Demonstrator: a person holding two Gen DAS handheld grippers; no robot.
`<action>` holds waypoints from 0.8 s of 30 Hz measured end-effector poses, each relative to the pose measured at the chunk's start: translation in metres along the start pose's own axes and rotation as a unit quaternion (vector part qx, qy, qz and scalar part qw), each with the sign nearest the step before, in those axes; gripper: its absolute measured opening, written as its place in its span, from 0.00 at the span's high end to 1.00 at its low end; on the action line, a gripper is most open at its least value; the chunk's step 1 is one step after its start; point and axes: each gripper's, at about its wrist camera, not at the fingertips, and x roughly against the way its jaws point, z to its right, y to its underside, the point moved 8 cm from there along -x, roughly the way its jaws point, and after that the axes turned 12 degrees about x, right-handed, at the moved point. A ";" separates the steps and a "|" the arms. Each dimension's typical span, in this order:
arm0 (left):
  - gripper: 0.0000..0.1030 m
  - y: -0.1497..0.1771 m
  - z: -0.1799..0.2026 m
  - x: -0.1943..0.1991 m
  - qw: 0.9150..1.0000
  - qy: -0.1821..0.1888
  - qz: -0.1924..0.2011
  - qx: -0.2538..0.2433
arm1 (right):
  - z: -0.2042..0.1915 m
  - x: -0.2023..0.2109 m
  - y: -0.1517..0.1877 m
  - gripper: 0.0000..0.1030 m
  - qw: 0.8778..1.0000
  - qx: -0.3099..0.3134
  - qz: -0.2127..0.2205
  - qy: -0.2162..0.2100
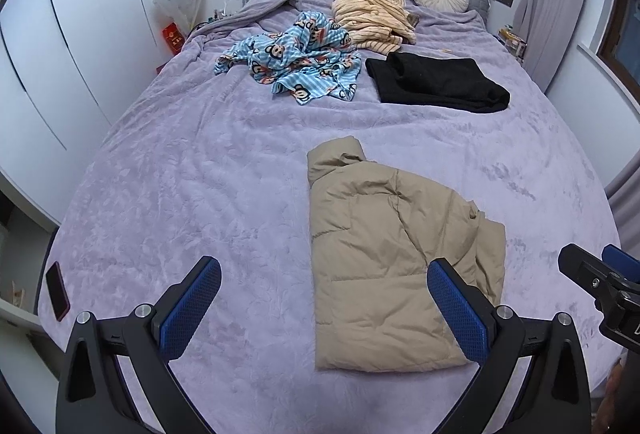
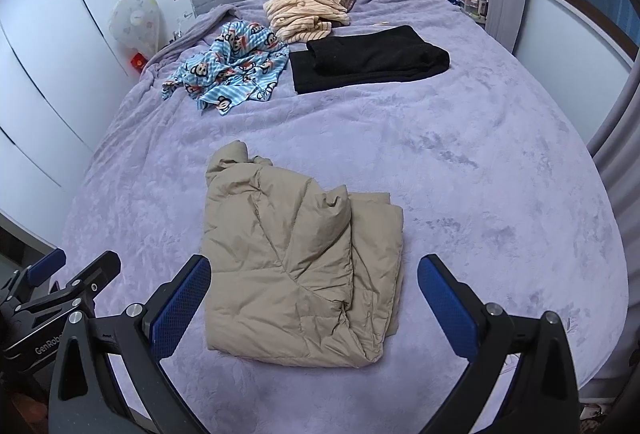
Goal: Fold large clothes
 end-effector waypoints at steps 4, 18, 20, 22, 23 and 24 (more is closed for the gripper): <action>0.00 0.000 0.000 0.000 1.000 -0.001 0.000 -0.001 | 0.001 0.000 -0.001 0.00 1.000 0.001 0.000 0.000; 0.00 0.000 0.000 0.000 1.000 -0.001 0.000 0.000 | 0.004 -0.001 0.000 0.00 1.000 0.002 -0.004 0.000; 0.00 0.000 0.000 0.000 1.000 -0.001 0.000 0.000 | 0.005 -0.001 0.001 0.00 1.000 0.002 -0.004 0.000; 0.00 0.000 0.000 0.000 1.000 -0.001 0.000 0.000 | 0.005 -0.001 0.000 0.00 1.000 0.002 -0.004 0.000; 0.00 0.001 0.000 0.001 1.000 -0.001 0.000 0.000 | 0.005 -0.002 0.000 0.00 1.000 0.002 -0.004 0.000; 0.00 0.000 0.000 0.001 1.000 -0.001 0.000 0.000 | 0.005 -0.001 0.000 0.00 1.000 0.003 -0.004 -0.001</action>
